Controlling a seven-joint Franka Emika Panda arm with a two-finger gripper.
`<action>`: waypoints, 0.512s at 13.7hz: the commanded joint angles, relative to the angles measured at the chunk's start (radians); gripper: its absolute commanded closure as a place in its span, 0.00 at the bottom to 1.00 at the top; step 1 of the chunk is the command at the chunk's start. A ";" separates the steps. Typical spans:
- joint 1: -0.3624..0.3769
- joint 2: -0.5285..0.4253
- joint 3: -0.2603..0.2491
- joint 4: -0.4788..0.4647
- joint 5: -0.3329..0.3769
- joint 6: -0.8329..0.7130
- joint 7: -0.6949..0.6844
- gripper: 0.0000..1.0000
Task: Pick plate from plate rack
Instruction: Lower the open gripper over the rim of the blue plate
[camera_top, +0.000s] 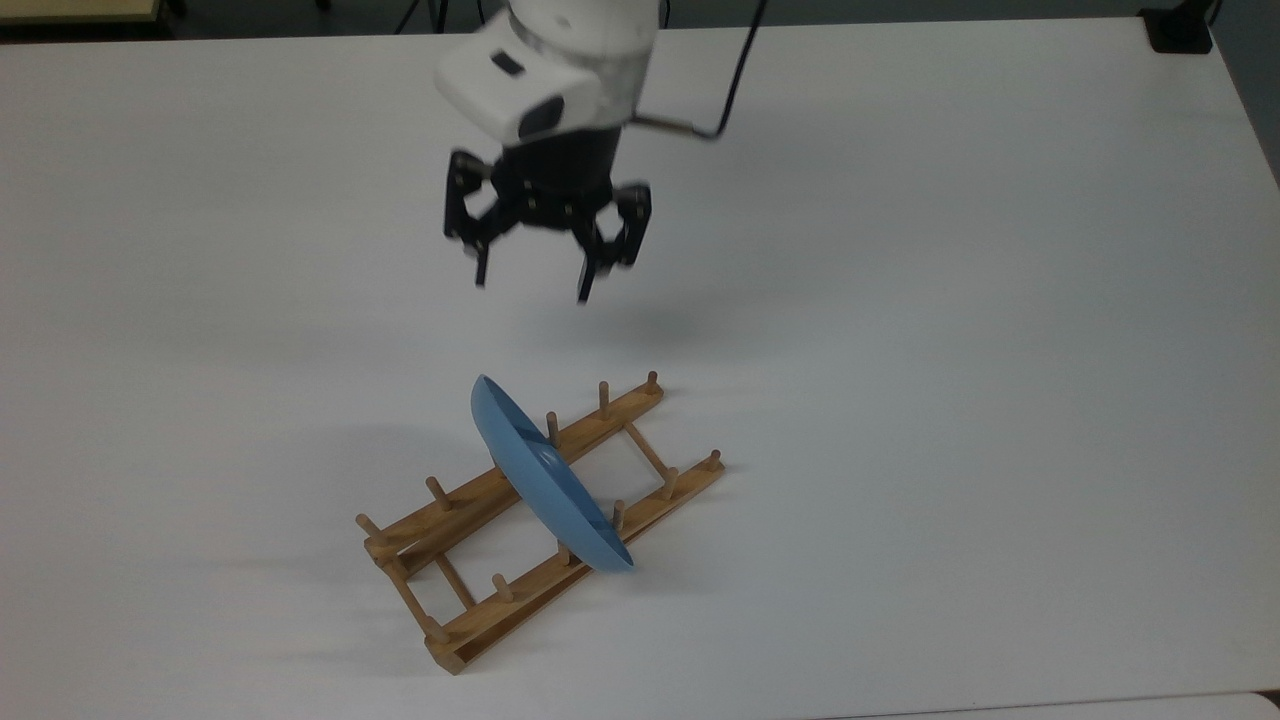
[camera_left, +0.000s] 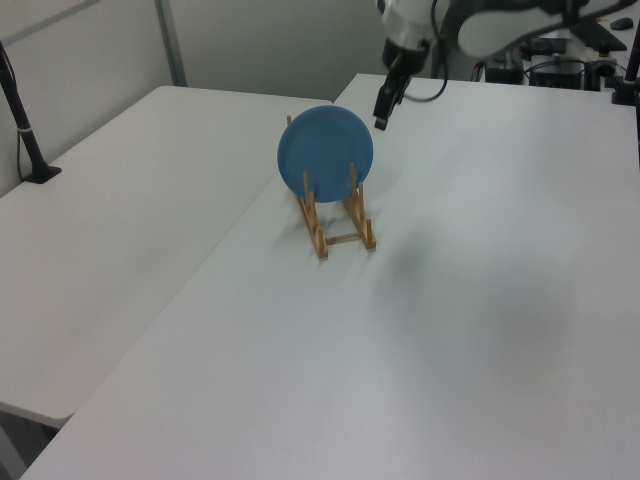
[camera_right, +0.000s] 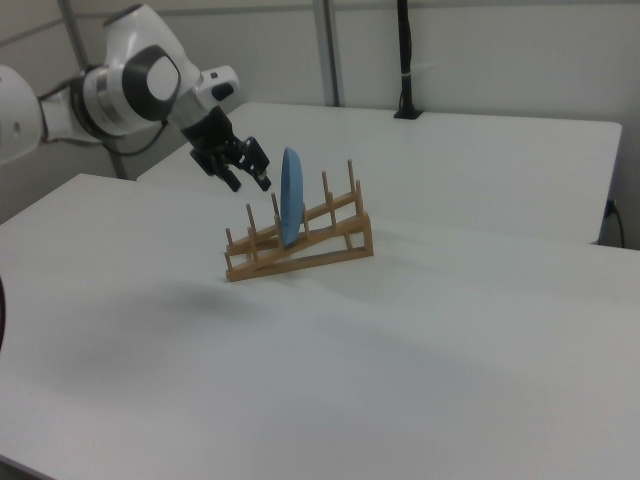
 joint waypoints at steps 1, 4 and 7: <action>0.016 0.052 -0.008 0.008 -0.125 0.098 0.210 0.50; 0.013 0.096 -0.014 0.038 -0.205 0.143 0.328 0.56; 0.008 0.133 -0.020 0.081 -0.227 0.145 0.355 0.60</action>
